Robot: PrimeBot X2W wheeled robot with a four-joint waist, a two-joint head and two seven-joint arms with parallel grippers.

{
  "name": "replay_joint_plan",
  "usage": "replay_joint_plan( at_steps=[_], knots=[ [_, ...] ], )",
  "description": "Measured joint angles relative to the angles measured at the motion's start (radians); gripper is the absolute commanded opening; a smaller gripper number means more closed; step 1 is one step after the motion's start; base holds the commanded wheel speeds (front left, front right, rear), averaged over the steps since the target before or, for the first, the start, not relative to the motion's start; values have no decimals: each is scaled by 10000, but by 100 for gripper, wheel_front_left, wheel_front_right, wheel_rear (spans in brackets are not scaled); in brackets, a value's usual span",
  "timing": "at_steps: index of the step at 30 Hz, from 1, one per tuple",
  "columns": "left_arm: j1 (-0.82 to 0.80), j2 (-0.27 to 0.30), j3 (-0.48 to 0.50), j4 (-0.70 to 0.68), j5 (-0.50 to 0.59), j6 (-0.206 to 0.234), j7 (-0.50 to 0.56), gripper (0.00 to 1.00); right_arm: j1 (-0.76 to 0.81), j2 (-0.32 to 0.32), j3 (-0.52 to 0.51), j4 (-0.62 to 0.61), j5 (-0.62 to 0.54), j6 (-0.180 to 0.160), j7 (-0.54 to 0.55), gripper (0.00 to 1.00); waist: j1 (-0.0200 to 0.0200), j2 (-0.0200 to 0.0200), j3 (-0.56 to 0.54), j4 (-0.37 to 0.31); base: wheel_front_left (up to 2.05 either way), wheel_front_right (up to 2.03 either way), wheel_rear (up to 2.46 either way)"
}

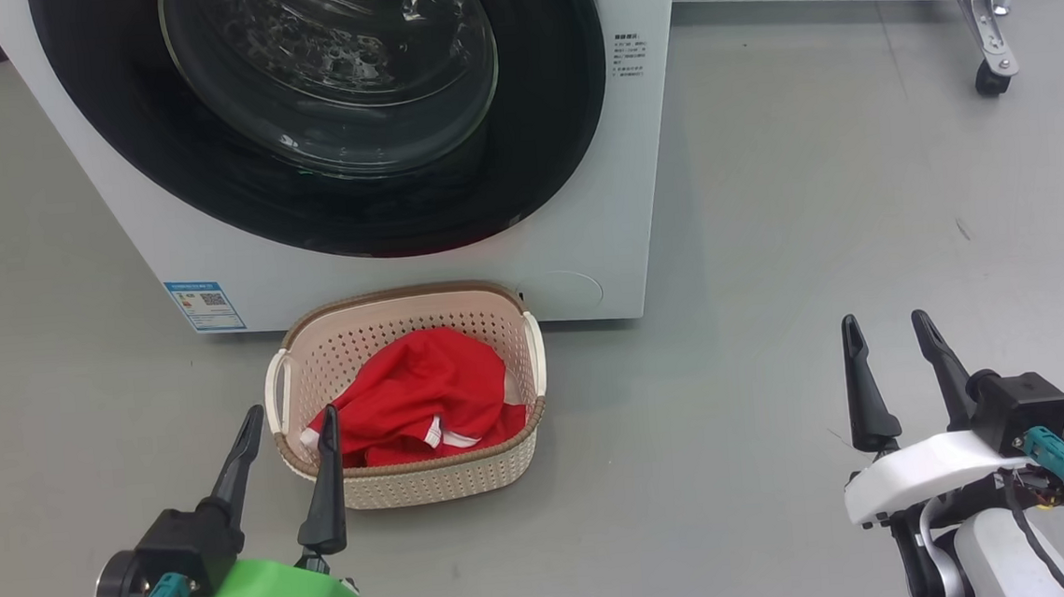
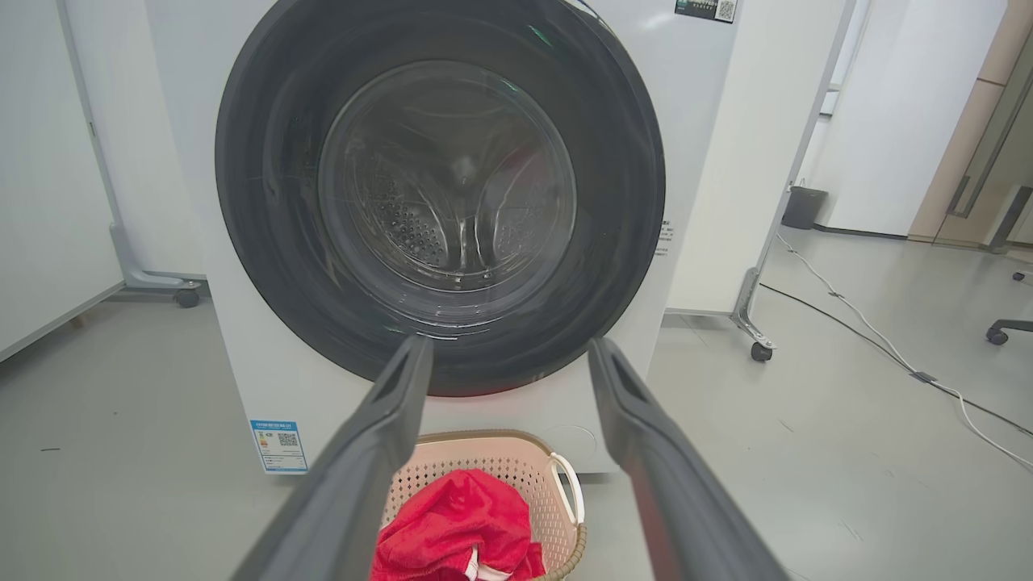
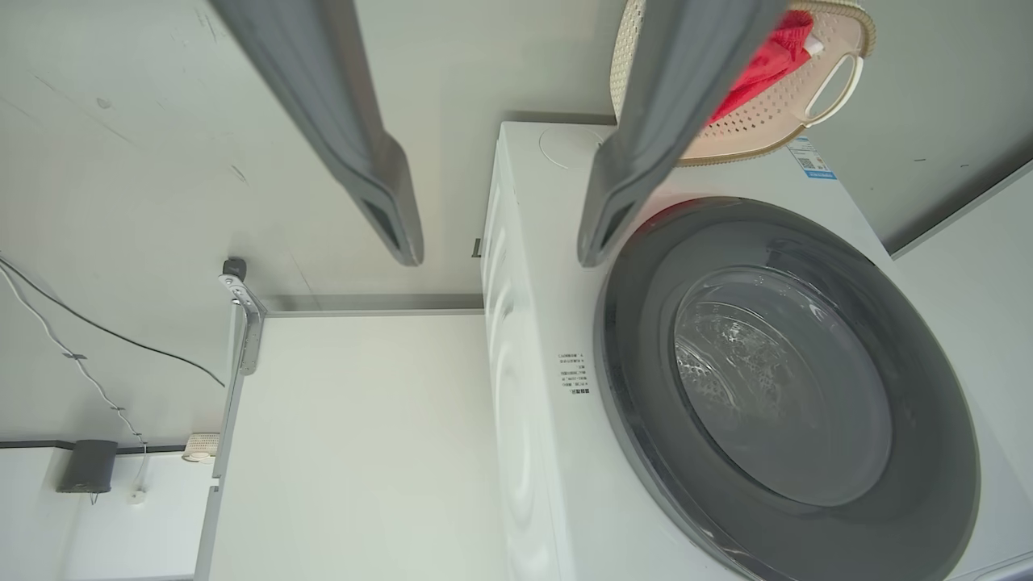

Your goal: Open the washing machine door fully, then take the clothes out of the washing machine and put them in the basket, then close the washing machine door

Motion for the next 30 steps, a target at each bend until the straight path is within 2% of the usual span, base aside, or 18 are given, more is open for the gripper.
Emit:
replay_joint_plan(
  at_steps=[18, 23, 30],
  knots=[
    [100, 8, -127, 171, -10, 19, 0, 100, 258, 13, -86, -247, -71, 17, 0, 100, 0, 0, 107, 77, 0, 0, 0],
    [129, 21, -263, 362, -606, -27, 2, 100, 272, 29, -84, -253, -84, 75, 0, 100, 0, 0, 107, 84, 0, 0, 0],
    [128, 23, -171, 357, -742, -94, 2, 100, 278, 40, -88, -278, -90, 88, 0, 100, 0, 0, 145, 90, 0, 0, 0]
  ],
)
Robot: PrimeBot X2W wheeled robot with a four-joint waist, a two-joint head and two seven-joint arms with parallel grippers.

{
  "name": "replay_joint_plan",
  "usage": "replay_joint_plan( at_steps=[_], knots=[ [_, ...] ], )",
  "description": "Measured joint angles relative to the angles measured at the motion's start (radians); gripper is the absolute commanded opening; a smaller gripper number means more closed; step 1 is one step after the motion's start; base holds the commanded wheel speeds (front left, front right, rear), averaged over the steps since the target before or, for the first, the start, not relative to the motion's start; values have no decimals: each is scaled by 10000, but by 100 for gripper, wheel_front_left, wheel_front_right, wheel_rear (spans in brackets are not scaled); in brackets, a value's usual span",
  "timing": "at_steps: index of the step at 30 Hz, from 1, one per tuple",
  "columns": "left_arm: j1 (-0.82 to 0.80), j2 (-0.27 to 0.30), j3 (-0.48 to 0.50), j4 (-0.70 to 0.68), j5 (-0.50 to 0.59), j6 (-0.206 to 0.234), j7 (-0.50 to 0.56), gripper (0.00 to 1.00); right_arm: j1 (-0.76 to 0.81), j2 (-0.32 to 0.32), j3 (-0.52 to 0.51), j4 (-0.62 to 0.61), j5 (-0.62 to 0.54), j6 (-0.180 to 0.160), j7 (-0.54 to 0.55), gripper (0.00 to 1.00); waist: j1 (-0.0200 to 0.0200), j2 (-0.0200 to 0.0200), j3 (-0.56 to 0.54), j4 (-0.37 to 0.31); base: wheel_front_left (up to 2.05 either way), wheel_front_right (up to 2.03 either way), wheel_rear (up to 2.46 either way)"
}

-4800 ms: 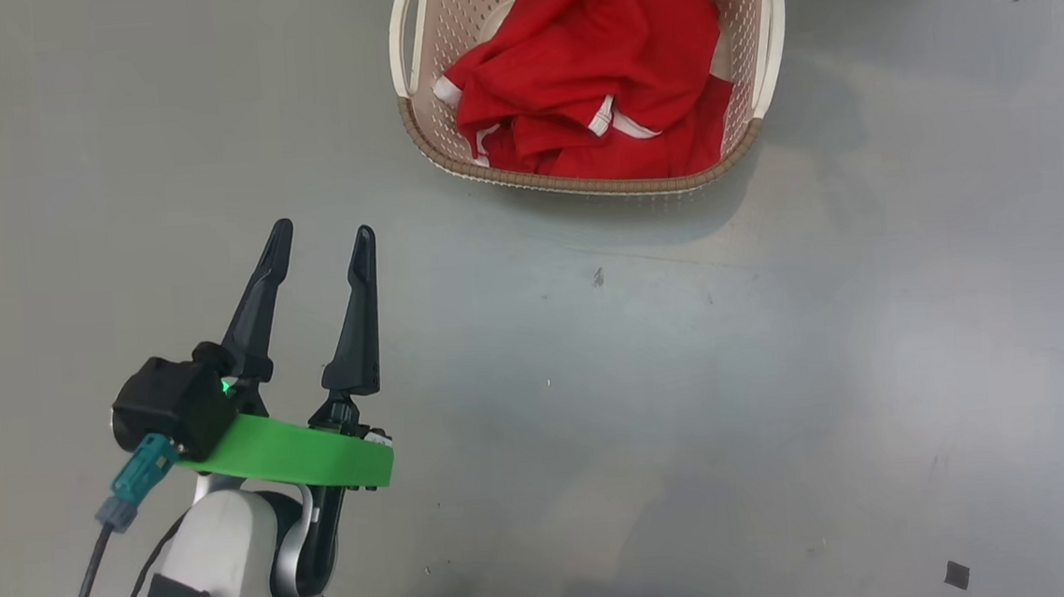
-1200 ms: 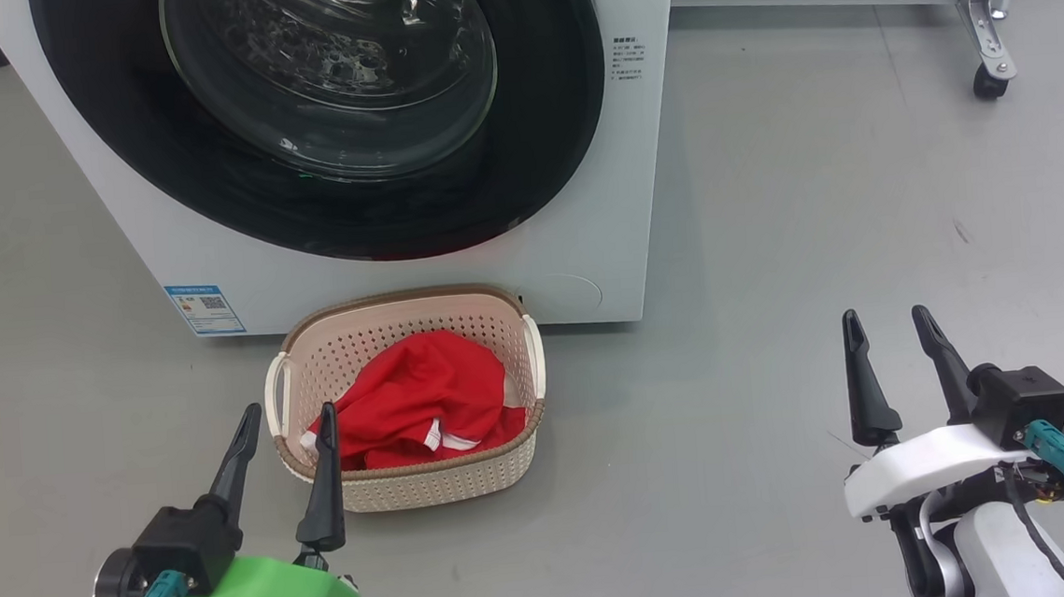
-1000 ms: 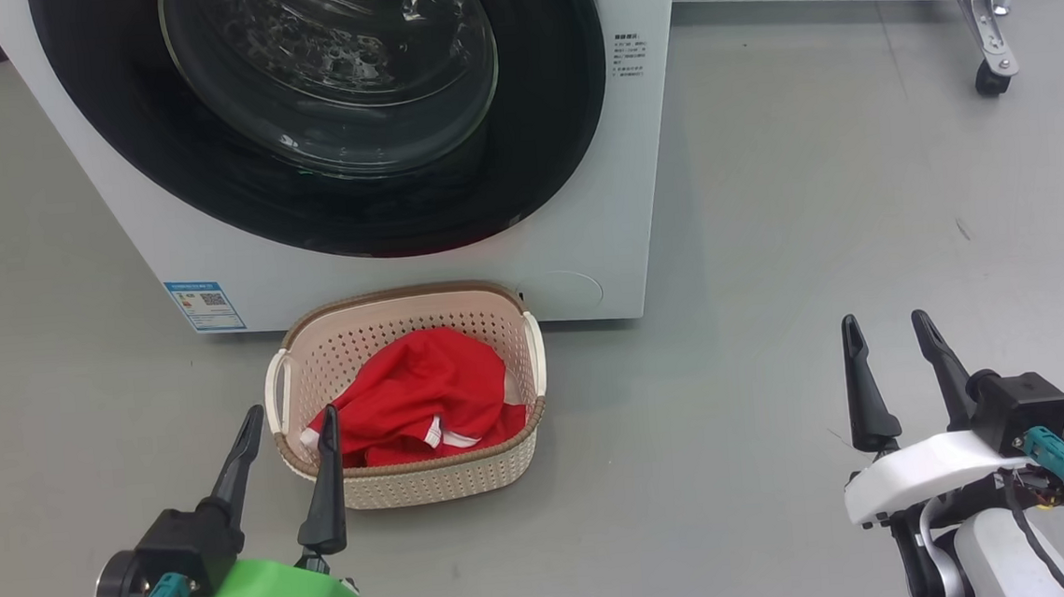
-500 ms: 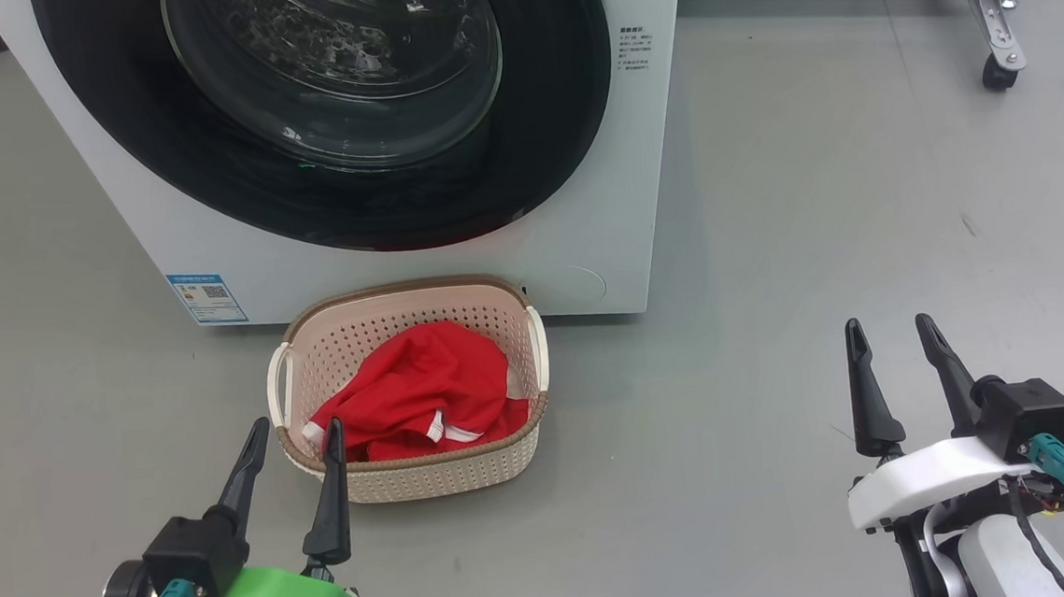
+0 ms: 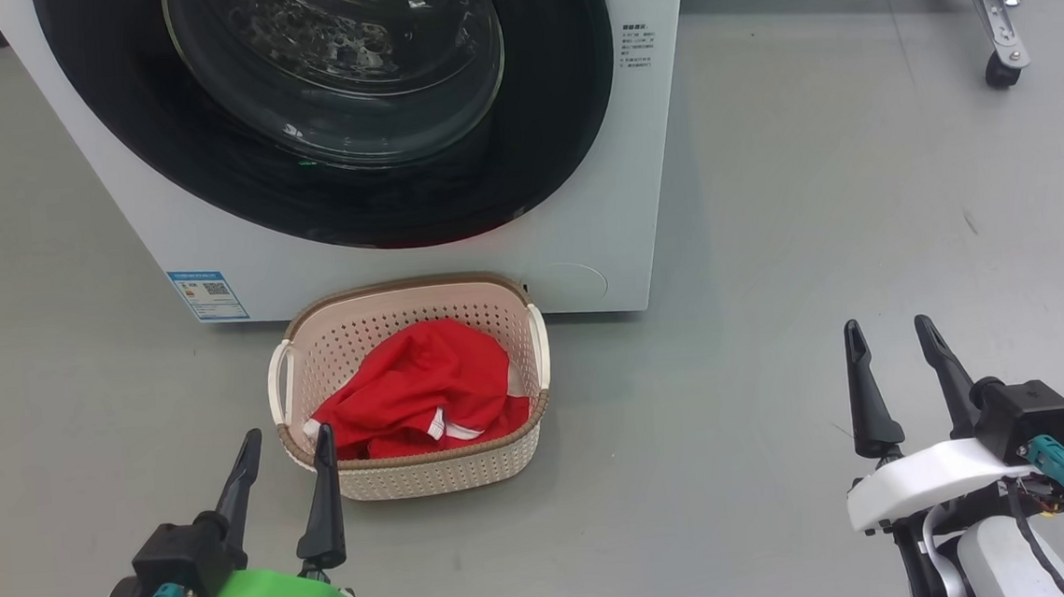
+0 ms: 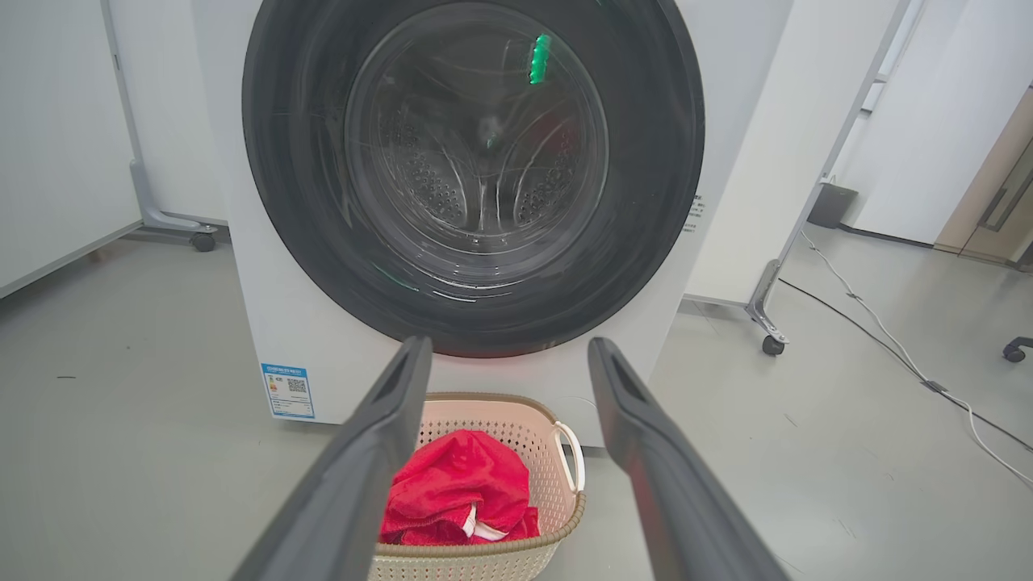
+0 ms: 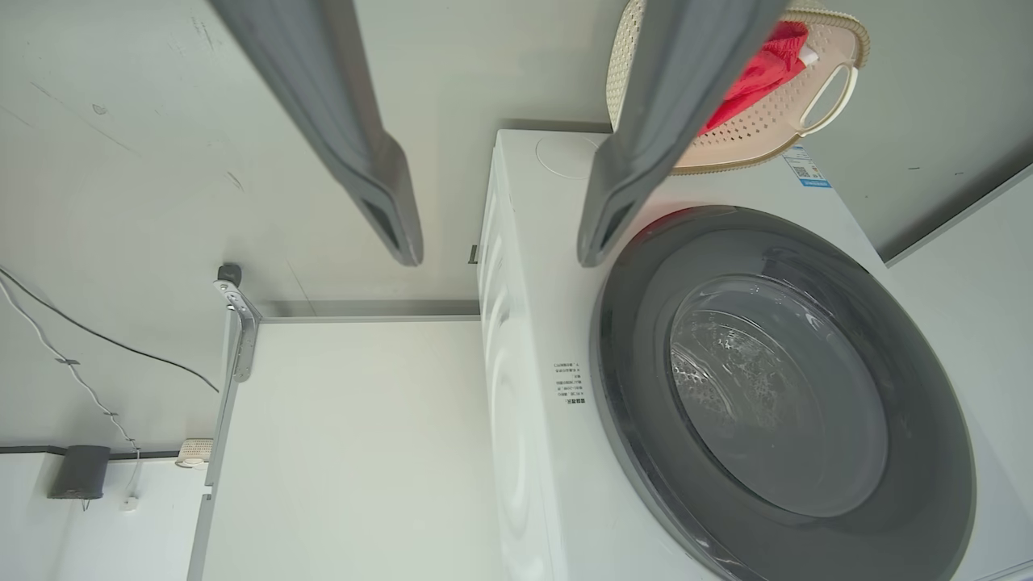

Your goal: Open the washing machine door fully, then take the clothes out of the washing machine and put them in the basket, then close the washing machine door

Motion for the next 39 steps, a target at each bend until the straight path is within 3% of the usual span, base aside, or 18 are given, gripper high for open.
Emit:
replay_joint_plan(
  at_steps=[33, 34, 39],
  knots=[
    [5, 2, -113, 207, -514, -249, 0, 100, 183, 73, 44, 29, -94, 136, 0, 100, 0, 0, -237, 36, 0, 0, 0],
    [10, -4, -111, 228, -546, -249, 0, 0, 190, 79, 44, 52, -90, 132, 0, 0, 0, 0, -238, 36, 0, 0, 0],
    [292, -113, -138, 740, -552, -249, 48, 0, 587, 224, 81, 560, -73, 134, 6, 0, 0, 0, -240, 36, 0, 0, 0]
  ],
)
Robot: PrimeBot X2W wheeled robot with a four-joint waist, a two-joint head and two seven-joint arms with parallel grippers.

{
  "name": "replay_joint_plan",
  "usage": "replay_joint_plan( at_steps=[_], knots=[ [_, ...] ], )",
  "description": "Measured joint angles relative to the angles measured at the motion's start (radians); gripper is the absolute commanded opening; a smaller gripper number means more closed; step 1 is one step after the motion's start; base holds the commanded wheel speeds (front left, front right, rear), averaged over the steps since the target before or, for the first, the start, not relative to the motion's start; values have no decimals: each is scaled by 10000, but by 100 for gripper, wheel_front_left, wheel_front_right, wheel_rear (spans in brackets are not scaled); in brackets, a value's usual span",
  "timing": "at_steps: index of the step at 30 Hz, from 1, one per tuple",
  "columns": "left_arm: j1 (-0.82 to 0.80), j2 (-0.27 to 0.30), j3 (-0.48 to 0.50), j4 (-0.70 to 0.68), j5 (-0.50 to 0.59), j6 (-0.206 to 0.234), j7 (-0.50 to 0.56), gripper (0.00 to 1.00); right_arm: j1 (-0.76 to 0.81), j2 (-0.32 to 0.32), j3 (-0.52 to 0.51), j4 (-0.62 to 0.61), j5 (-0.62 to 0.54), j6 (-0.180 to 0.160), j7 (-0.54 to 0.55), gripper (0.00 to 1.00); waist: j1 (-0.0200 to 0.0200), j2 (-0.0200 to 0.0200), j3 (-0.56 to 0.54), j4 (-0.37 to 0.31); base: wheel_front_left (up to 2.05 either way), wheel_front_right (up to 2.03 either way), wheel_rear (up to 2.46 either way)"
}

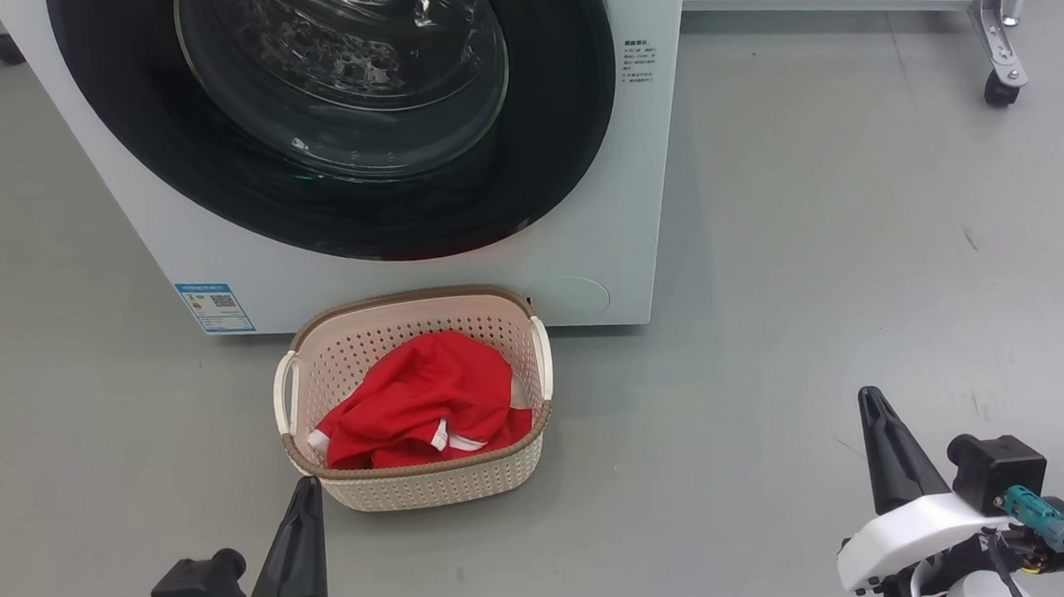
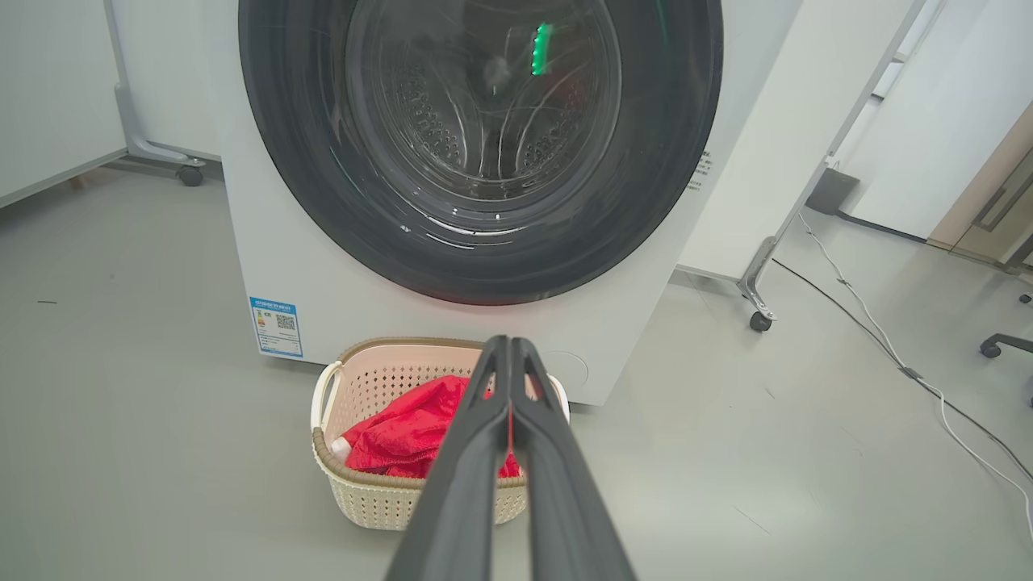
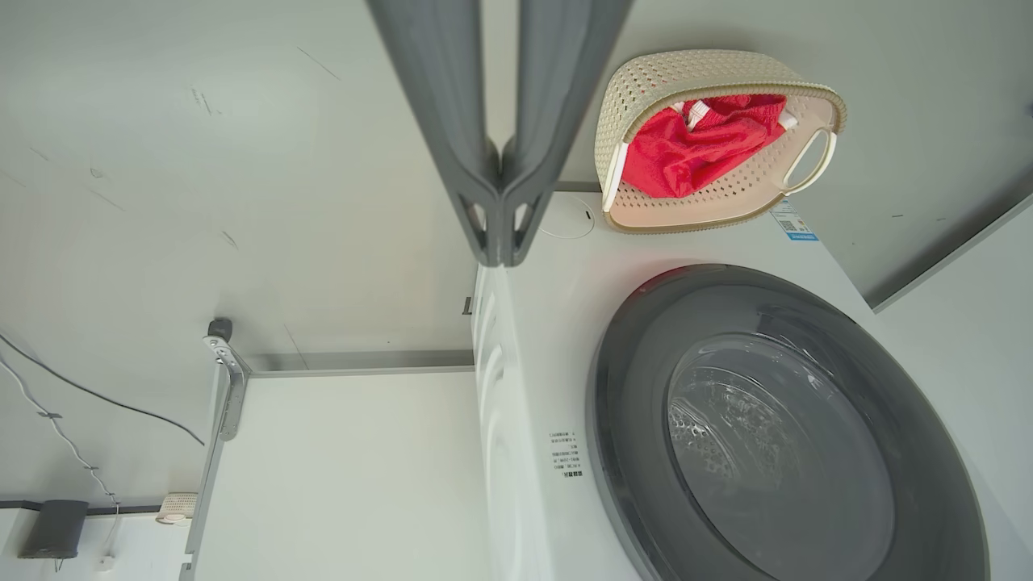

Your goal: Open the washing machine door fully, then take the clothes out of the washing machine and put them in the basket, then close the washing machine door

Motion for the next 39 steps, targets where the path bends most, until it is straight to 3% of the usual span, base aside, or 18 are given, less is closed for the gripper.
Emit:
replay_joint_plan(
  at_steps=[39],
  knots=[
    [83, 71, 746, -201, -4477, 0, 1145, 0, -6, 117, -1133, 77, 4658, 307, 1390, 0, 0, 0, -66, -225, 0, 0, 0]
  ],
)
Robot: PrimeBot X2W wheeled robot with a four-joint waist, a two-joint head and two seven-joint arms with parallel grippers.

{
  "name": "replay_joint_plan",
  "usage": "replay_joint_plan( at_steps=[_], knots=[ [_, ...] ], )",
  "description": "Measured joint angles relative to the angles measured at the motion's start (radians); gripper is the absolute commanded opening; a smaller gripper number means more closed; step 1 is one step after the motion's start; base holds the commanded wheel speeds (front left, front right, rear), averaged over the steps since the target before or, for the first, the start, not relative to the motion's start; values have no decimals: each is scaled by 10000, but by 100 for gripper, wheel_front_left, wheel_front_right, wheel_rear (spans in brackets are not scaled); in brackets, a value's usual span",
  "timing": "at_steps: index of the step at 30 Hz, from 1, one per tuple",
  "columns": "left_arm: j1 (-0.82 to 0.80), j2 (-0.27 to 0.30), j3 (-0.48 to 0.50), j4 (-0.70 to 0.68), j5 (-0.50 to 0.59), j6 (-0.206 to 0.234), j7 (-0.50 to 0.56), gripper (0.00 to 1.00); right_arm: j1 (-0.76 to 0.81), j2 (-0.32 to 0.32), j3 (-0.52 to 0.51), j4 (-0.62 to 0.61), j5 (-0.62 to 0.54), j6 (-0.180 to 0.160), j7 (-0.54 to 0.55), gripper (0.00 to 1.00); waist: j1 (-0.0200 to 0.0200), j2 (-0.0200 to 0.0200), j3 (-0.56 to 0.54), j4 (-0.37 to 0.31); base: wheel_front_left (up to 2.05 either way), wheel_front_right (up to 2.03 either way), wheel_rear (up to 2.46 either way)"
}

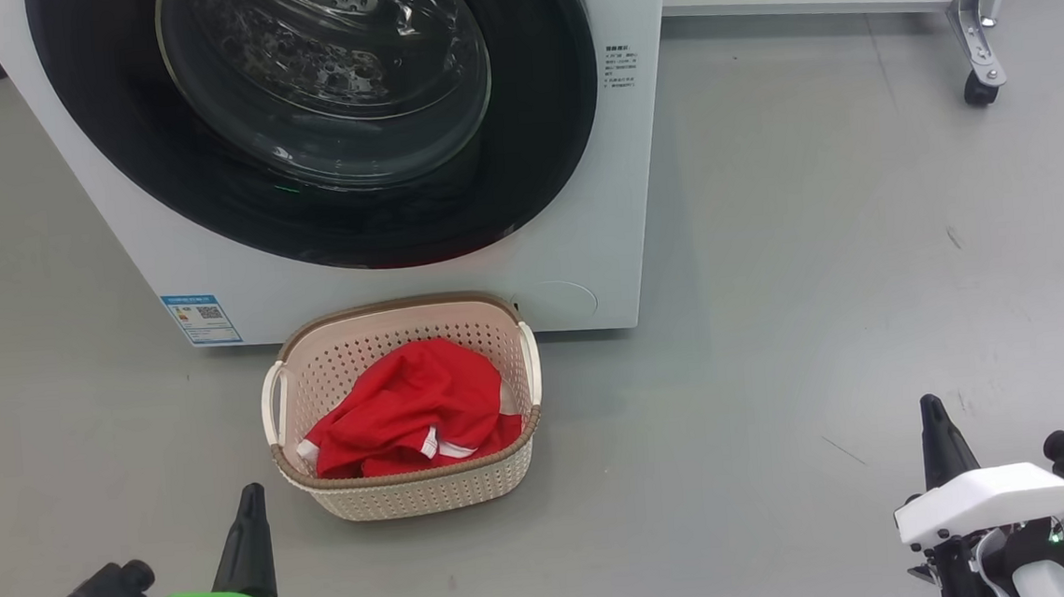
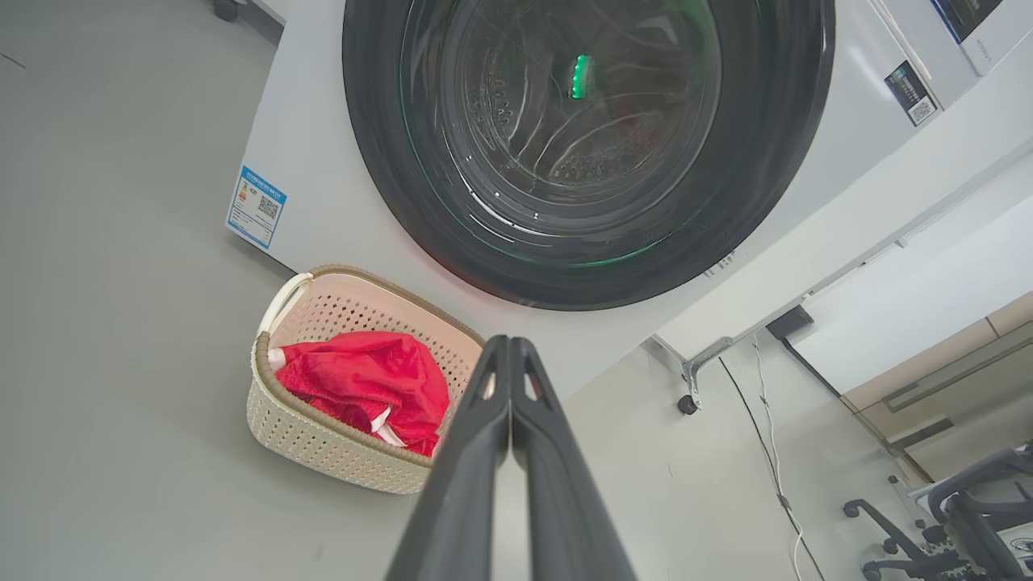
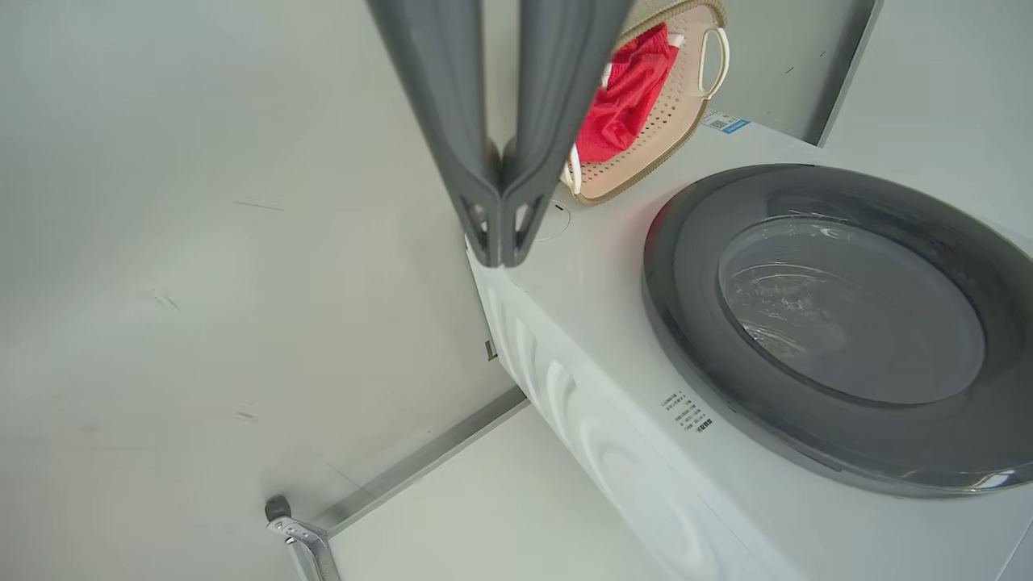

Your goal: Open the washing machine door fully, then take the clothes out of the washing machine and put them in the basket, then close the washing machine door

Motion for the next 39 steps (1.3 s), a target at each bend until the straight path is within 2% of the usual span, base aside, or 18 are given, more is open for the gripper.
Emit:
replay_joint_plan(
  at_steps=[39],
  knots=[
    [-148, 199, 913, -12, -4548, -84, 1231, 0, -297, 127, -1187, -36, 4775, 353, 1375, 0, 0, 0, -68, -217, 0, 0, 0]
  ],
)
